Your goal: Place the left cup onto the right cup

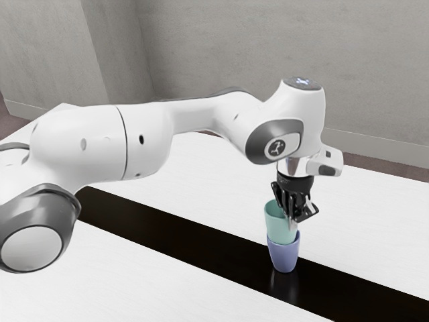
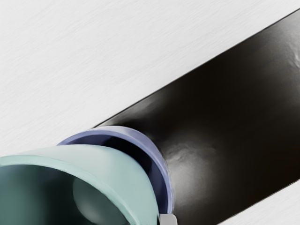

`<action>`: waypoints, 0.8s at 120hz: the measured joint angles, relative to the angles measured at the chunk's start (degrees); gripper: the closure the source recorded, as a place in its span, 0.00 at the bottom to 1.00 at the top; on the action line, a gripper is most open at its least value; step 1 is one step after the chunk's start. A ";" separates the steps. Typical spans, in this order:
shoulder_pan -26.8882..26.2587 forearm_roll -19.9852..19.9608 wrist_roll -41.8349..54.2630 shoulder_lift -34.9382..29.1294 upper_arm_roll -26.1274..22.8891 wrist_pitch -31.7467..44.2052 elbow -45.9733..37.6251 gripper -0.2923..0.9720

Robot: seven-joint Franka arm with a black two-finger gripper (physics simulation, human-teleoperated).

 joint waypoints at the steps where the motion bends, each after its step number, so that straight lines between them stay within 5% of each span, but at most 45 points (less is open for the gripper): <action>1: 0.00 0.00 0.00 0.02 0.00 0.00 0.00 0.85; 21: -0.01 -0.16 0.03 0.18 0.01 0.03 0.00 0.82; 62: -0.32 -0.48 0.20 0.17 -0.05 0.06 0.00 0.40; 96: -0.70 -0.55 0.28 -1.38 0.68 0.01 -0.72 0.29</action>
